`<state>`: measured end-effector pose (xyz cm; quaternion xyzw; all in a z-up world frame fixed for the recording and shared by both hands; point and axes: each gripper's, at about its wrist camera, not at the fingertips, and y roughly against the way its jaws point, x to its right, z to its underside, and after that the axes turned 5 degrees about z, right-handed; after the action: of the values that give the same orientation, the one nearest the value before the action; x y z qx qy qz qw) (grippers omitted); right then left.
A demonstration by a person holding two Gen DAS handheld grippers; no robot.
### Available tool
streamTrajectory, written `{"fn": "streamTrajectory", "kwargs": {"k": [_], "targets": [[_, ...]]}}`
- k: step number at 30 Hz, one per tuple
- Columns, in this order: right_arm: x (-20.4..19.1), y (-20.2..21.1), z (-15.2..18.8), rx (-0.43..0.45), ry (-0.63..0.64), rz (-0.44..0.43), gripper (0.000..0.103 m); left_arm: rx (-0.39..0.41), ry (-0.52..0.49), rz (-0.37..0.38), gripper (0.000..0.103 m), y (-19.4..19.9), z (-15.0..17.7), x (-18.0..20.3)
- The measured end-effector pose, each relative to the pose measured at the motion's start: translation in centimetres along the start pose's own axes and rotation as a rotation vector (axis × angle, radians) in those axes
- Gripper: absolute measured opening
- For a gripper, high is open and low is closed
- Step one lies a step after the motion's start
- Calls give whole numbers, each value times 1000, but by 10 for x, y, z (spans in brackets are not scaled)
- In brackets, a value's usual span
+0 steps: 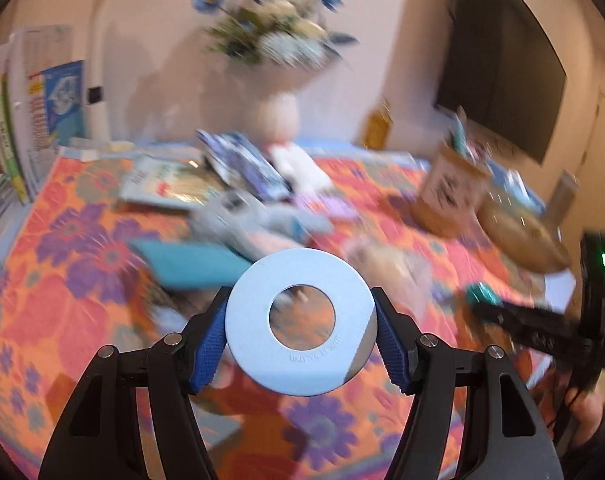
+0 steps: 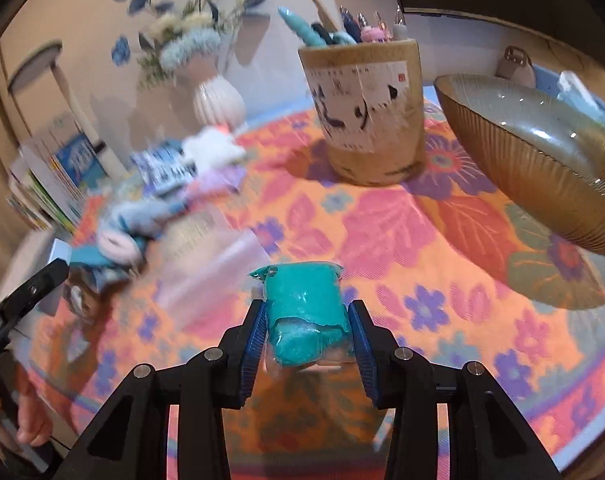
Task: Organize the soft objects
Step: 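Close the left tool on the tape roll while the right tool grasps the teal packet, then carry the teal packet with the right tool and drop it into the glass bowl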
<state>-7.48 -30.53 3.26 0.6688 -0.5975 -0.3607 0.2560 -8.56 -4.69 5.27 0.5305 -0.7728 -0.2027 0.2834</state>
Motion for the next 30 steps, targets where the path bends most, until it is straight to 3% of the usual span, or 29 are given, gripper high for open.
{"fn": "streamTrajectory", "kwargs": {"k": [2, 4, 8, 11, 14, 19, 23, 30], "targets": [[2, -3, 1, -17, 10, 12, 44, -22, -6, 15, 64, -4, 7, 9], [7, -5, 2, -23, -10, -14, 63, -42, -14, 19, 64, -10, 10, 14], [8, -5, 4, -9, -16, -23, 65, -70, -24, 14, 64, -14, 15, 19], [3, -5, 6, 3, 7, -1, 65, -72, -31, 14, 64, -13, 16, 23], [-3, -4, 7, 18, 37, 23, 41, -64, -47, 14, 64, -12, 13, 31], [-5, 16, 0, 82, 34, -7, 40, -30, -80, 34, 64, -3, -4, 51], [7, 60, -20, 211, 5, -13, 40, 20, -111, 70, 64, 2, -32, 77], [62, 132, -61, 399, -87, 122, 40, 79, -203, 180, 64, -11, -93, 158]]}}
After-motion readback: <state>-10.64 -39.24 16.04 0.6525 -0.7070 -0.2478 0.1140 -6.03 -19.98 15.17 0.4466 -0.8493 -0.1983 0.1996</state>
